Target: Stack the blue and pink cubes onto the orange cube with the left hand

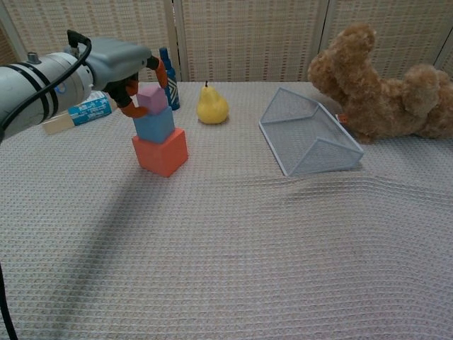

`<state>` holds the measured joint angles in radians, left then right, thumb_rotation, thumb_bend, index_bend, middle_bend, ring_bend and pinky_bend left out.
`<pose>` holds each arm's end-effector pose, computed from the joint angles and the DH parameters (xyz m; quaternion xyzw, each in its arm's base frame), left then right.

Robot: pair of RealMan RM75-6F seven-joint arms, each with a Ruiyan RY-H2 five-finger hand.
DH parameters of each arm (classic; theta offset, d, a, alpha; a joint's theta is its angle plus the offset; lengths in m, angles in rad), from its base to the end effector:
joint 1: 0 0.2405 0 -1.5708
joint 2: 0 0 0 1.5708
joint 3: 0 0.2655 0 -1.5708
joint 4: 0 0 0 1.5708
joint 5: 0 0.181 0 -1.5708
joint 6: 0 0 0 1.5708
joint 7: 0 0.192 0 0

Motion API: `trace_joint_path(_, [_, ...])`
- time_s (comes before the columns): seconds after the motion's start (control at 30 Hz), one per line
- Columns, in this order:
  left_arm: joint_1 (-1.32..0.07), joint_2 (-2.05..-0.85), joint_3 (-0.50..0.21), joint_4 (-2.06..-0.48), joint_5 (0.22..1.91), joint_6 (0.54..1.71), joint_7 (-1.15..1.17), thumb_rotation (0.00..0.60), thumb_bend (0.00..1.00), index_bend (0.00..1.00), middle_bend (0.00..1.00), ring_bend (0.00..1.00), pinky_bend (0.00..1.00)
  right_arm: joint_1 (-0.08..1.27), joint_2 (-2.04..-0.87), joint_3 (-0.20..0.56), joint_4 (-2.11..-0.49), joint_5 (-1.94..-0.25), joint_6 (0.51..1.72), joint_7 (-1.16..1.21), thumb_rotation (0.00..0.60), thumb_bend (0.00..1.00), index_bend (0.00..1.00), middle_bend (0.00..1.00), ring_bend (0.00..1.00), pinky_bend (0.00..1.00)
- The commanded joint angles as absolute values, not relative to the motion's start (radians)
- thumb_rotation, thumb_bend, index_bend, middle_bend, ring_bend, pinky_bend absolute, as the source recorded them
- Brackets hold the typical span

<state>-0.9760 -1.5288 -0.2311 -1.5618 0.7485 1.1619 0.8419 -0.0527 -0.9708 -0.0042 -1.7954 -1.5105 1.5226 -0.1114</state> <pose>-0.0822 0.4344 0.0355 -0.7349 -0.2542 -0.3192 0.5416 -0.3097 -0.1746 0.2170 0.5885 -0.4083 0.3208 0.6196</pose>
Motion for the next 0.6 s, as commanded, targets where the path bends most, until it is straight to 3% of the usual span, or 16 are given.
trace_joint_path(0.03, [-0.974, -1.525, -0.232, -1.571, 0.757, 1.165, 0.836, 0.6, 0.35, 0.26, 1.0, 1.0, 1.0, -0.053, -0.971, -0.004, -1.795, -1.511, 1.524, -0.111, 0.6, 0.07, 0.0, 0.0, 0.0, 0.0])
trace_joint_path(0.3, [-0.94, -1.477, -0.239, -1.632, 0.841, 1.184, 0.743, 0.6, 0.35, 0.21, 1.0, 1.0, 1.0, -0.057, -0.969, -0.005, -1.795, -1.515, 1.53, -0.108, 0.6, 0.07, 0.0, 0.0, 0.0, 0.0])
trace_joint_path(0.47, [-0.839, -1.367, -0.182, -1.758, 0.994, 1.251, 0.619, 0.6, 0.35, 0.21, 0.98, 0.98, 1.0, -0.062, -0.967, -0.005, -1.793, -1.515, 1.537, -0.104, 0.6, 0.07, 0.0, 0.0, 0.0, 0.0])
trace_joint_path(0.53, [-0.768, -1.301, -0.129, -1.814, 1.08, 1.306, 0.563, 0.6, 0.35, 0.21, 0.89, 0.89, 0.99, -0.062, -0.968, -0.006, -1.792, -1.517, 1.536, -0.105, 0.6, 0.07, 0.0, 0.0, 0.0, 0.0])
trace_joint_path(0.6, [-0.678, -1.241, -0.055, -1.849, 1.183, 1.372, 0.481, 0.6, 0.35, 0.21, 0.69, 0.67, 0.88, -0.062, -0.971, -0.007, -1.79, -1.52, 1.536, -0.108, 0.6, 0.07, 0.0, 0.0, 0.0, 0.0])
